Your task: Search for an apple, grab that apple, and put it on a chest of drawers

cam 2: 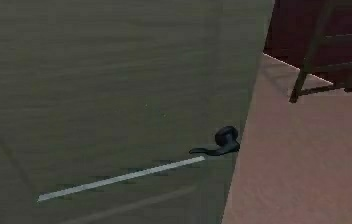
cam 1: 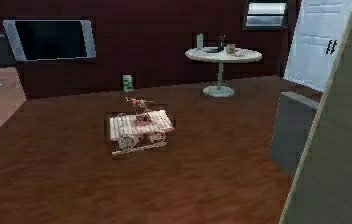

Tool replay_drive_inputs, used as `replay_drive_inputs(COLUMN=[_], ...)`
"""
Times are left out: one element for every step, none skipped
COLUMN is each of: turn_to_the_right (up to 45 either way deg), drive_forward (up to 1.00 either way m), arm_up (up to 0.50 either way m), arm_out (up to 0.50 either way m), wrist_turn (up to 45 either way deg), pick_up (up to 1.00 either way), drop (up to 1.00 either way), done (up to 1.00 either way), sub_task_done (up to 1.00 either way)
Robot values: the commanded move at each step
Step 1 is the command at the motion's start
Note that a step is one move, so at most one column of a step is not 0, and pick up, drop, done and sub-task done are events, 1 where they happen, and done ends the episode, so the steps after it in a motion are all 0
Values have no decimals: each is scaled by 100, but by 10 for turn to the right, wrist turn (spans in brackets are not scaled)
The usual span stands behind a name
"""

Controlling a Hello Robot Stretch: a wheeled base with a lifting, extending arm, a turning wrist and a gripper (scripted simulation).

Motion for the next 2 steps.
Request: replay_drive_inputs(turn_to_the_right=[-300, 0], drive_forward=[0, 75], arm_up=[0, 0], arm_out=[0, 0], wrist_turn=[0, 0], pick_up=[0, 0], drop=[0, 0], done=[0, 0], sub_task_done=[0, 0])
